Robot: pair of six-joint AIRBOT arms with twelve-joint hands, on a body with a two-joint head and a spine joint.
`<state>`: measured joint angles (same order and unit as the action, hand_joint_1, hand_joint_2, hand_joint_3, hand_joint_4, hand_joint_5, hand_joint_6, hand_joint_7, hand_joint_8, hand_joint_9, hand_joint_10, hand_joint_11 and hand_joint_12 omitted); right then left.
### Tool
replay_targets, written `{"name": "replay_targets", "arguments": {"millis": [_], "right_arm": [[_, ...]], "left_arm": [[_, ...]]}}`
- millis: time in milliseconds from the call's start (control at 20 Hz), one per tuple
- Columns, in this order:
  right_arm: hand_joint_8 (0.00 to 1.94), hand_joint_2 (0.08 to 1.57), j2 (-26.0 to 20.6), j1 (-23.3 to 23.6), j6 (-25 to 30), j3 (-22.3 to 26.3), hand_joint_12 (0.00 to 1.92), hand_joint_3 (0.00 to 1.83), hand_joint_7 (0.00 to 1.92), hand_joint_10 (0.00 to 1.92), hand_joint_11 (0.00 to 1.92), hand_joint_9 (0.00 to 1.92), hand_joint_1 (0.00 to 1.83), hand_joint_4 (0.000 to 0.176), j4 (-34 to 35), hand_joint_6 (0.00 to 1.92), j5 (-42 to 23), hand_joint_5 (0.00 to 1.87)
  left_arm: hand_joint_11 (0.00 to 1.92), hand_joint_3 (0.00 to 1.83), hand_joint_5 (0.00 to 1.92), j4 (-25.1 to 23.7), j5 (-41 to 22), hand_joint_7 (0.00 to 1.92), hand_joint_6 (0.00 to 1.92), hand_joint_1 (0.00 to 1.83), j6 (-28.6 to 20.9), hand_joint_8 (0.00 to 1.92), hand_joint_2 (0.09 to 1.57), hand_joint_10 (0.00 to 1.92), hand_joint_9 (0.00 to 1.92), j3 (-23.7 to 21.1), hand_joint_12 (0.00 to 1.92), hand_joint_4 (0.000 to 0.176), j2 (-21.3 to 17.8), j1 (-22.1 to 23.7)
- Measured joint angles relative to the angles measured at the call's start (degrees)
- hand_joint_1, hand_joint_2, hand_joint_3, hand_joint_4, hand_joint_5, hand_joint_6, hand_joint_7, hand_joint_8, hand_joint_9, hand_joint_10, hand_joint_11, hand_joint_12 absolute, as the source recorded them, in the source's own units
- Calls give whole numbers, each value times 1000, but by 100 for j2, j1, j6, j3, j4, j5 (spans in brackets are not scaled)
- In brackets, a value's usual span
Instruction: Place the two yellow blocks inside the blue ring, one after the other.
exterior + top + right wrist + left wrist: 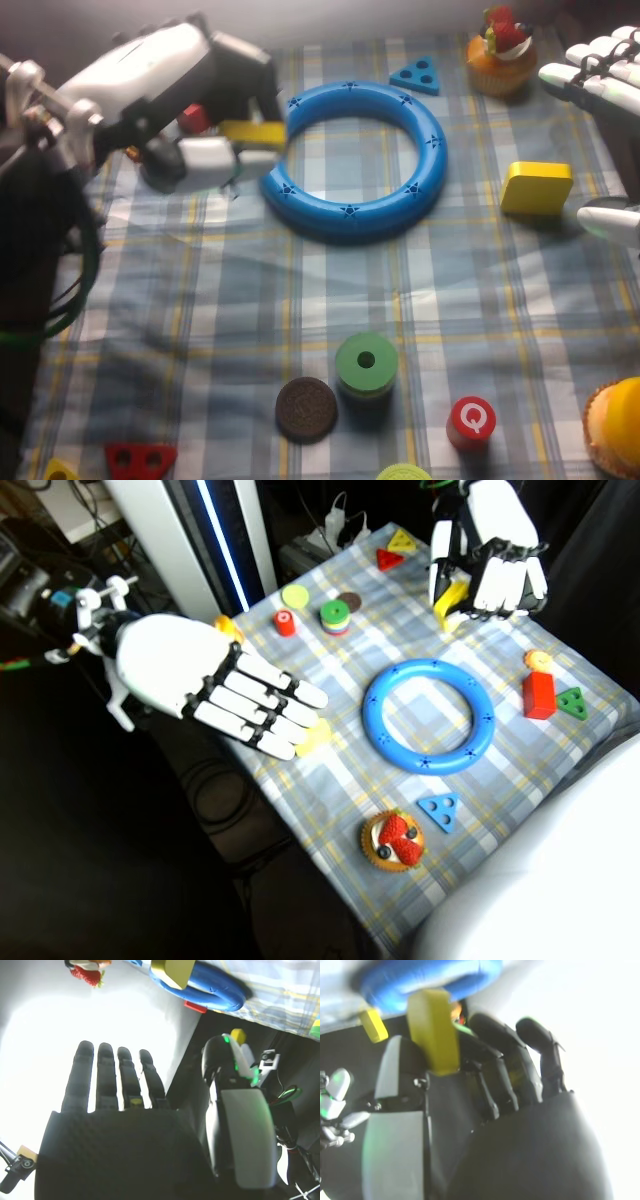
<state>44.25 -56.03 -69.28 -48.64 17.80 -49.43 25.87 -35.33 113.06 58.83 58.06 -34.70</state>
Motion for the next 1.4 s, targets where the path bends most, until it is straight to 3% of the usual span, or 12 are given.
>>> {"name": "replay_targets", "arguments": {"millis": [100, 200, 250, 400, 450, 500, 650, 700, 900, 1100, 1250, 1400], "right_arm": [[0, 1262, 2, 0, 0, 0, 0, 1, 0, 0, 0, 0, 425, 26, -4, 0, -2, 0], [0, 1259, 28, 0, 2, -2, 0, 0, 0, 0, 0, 0, 440, 27, -4, 0, -4, 0], [0, 1255, 50, 0, 4, -2, 0, 0, 0, 0, 0, 0, 461, 42, -7, 0, 0, 0], [0, 1266, 149, 0, 87, -37, 0, 3, 0, 0, 0, 0, 448, 34, -74, 0, 9, 0], [0, 1265, 192, 7, 114, -76, 0, 2, 0, 0, 0, 0, 448, 20, -101, 0, 0, 0], [0, 1269, 210, 7, 129, -90, 0, 4, 0, 0, 0, 0, 387, 17, -90, 0, 0, 0], [0, 1272, 284, 20, 155, -131, 0, 3, 0, 0, 0, 0, 362, 24, -101, 0, 2, 0], [0, 1267, 304, 26, 162, -149, 5, 0, 0, 0, 9, 0, 394, 15, -107, 0, 2, 0], [0, 1308, 466, 90, 240, -306, 0, 10, 0, 0, 0, 0, 552, 0, -87, 0, 94, 0], [13, 1285, 758, 219, 323, -533, 909, 0, 127, 36, 0, 131, 735, 0, 35, 20, 426, 103], [33, 1306, 946, 365, 319, -737, 1333, 2, 256, 126, 0, 233, 797, 0, 142, 47, 584, 203], [27, 1327, 1054, 549, 94, -857, 1575, 1, 386, 846, 0, 65, 839, 0, 321, 19, 850, 248]], "left_arm": [[287, 0, 812, -111, 313, 822, 1037, 1214, 4, 1520, 1211, 1831, 575, 271, 1921, 0, 293, 348], [375, 3, 759, -96, 498, 776, 1289, 1202, -7, 1408, 1224, 1917, 608, 544, 1921, 0, 592, 525], [345, 0, 796, 11, 678, 804, 1069, 1212, -4, 1526, 1219, 1897, 587, 758, 1921, 0, 800, 592], [214, 3, 695, 426, 1237, 890, 1220, 1209, 81, 1357, 1214, 1536, 595, 1342, 1921, 0, 1257, 680], [113, 0, 503, 562, 1322, 759, 850, 1266, 170, 1387, 1231, 1361, 456, 1419, 1921, 0, 1327, 693], [29, 0, 387, 669, 1375, 511, 592, 987, 267, 944, 1191, 1270, 284, 1451, 1921, 17, 1370, 693], [0, 0, 291, 754, 1504, 330, 165, 774, 282, 140, 1196, 687, 97, 1508, 1451, 71, 1460, 719], [0, 0, 274, 758, 1495, 279, 83, 721, 284, 45, 1202, 506, 68, 1508, 1202, 80, 1460, 728], [0, 9, 281, 577, 1073, 270, 8, 494, 17, 3, 1375, 328, 108, 1104, 996, 46, 1174, 671], [0, 6, 286, -168, 295, 258, 4, 454, -1161, 1, 1470, 272, 117, 608, 1030, 52, 636, 352], [0, 0, 374, -382, -310, 358, 31, 628, -1263, 22, 1434, 470, 117, 229, 1040, 5, 323, 151], [0, 0, 426, -702, -723, 402, 40, 696, -1718, 20, 1415, 564, 87, -13, 1091, 0, 114, -118]]}}
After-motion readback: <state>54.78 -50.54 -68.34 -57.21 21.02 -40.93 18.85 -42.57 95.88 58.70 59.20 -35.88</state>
